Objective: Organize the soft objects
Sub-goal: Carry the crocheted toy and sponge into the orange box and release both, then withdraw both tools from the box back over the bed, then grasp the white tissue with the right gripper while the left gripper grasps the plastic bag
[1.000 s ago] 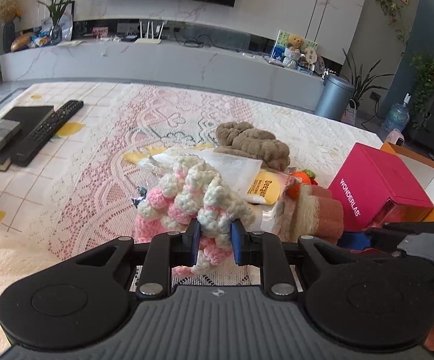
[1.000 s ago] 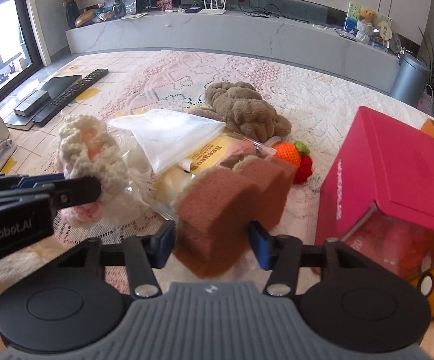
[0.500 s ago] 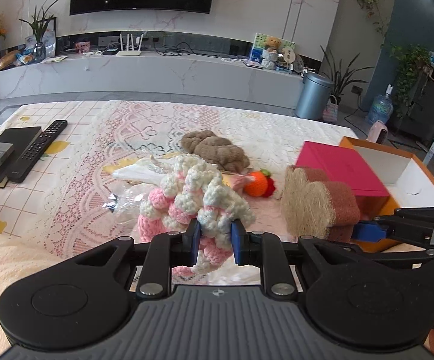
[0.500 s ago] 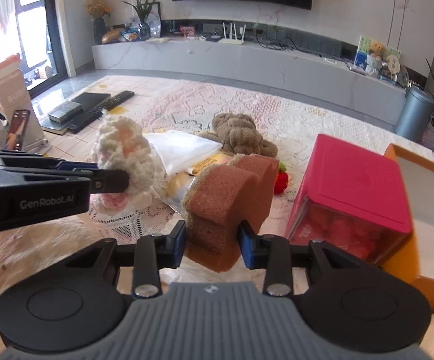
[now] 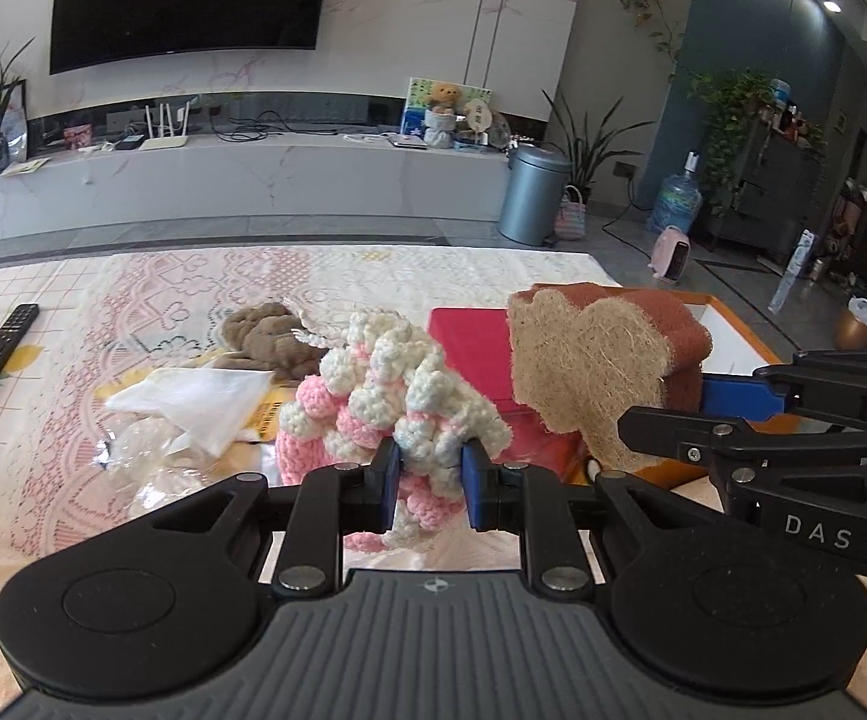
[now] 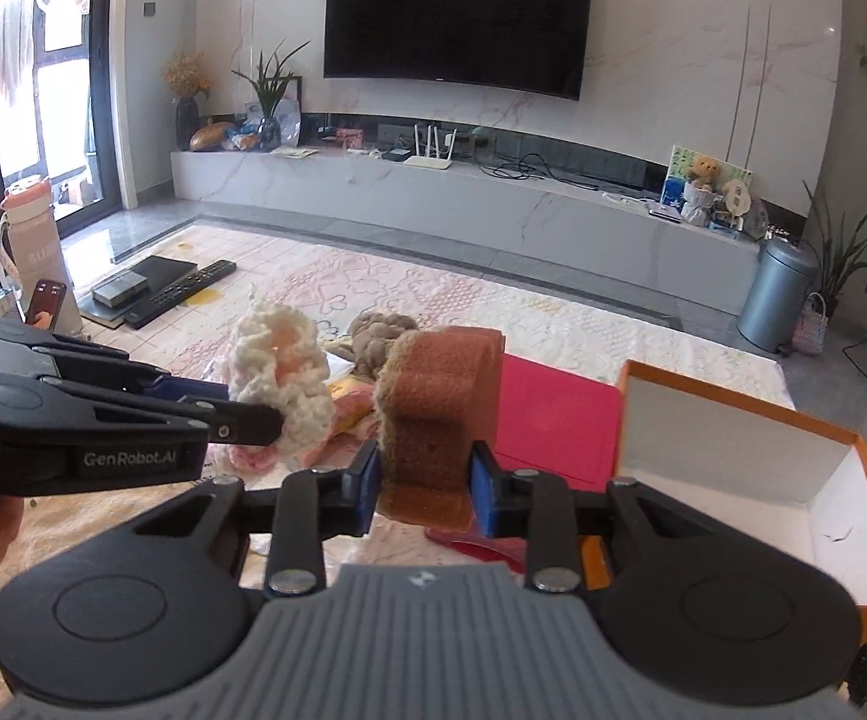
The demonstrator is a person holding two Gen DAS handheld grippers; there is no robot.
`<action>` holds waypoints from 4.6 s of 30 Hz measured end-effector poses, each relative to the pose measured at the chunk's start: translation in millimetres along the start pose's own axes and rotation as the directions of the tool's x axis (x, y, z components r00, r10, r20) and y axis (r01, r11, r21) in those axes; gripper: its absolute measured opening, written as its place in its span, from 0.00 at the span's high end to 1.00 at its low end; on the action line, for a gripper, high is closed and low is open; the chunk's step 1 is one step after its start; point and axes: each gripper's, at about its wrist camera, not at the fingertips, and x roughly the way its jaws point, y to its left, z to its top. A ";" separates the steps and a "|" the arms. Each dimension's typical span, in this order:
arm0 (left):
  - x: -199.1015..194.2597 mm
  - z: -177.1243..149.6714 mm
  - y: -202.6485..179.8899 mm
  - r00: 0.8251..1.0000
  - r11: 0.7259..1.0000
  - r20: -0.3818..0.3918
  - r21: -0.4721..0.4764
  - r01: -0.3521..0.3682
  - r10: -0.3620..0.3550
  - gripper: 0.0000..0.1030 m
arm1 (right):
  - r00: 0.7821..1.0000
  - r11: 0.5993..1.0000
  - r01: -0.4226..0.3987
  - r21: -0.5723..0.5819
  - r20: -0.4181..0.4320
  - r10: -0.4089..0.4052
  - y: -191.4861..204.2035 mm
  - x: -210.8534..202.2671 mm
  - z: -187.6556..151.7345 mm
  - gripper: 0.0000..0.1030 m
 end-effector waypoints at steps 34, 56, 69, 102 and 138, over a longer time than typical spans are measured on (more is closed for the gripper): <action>206.4 85.5 -133.7 0.886 0.954 -0.368 -0.015 0.298 -0.282 0.77 | 0.935 0.962 0.182 -0.204 -0.267 -0.233 -184.7 78.6 -21.0 0.71; 213.4 66.7 -144.0 0.870 0.968 -0.457 0.065 0.241 -0.186 0.44 | 0.869 0.958 0.063 -0.281 -0.457 -0.191 -193.5 123.9 -22.8 0.58; 176.1 82.0 -146.1 0.914 0.968 -0.378 0.134 0.212 -0.148 0.42 | 0.857 0.971 0.113 -0.212 -0.473 -0.203 -194.9 104.9 -14.2 0.31; 15.5 -53.8 -3.8 0.993 0.998 -0.119 0.060 -0.007 0.014 0.43 | 0.973 0.907 0.228 0.354 -0.126 -0.195 -24.4 35.3 -77.7 0.22; 59.5 -55.9 114.7 0.947 0.990 -0.317 -0.110 -0.089 0.050 0.56 | 0.949 0.925 -0.238 -0.295 -0.272 0.158 92.2 198.3 -43.4 0.07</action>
